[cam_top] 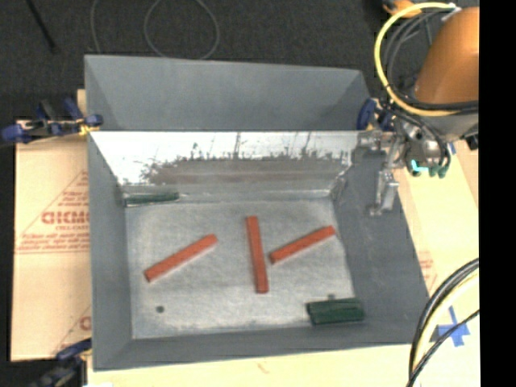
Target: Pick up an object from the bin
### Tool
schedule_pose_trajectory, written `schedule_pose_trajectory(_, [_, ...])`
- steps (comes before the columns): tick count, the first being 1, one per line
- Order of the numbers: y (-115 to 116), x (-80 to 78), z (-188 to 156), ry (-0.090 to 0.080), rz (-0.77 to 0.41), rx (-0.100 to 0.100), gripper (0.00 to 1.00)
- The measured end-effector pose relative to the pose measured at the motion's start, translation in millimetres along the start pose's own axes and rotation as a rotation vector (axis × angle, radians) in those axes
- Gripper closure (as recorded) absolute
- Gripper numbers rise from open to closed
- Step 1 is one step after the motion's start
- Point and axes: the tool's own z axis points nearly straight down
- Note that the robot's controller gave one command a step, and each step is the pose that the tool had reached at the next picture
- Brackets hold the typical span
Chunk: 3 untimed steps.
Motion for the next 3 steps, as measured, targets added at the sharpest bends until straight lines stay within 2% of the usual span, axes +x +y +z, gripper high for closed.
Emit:
schedule_pose_trajectory(1, [44, 11.2, 169, -0.003, -0.229, 0.0, 0.0])
schedule_pose_trajectory(2, [43, 9.2, 164, -0.01, -0.23, 0.003, 1.0])
schedule_pose_trajectory(3, [14, -25.2, 37, -0.018, -0.205, 0.005, 1.0])
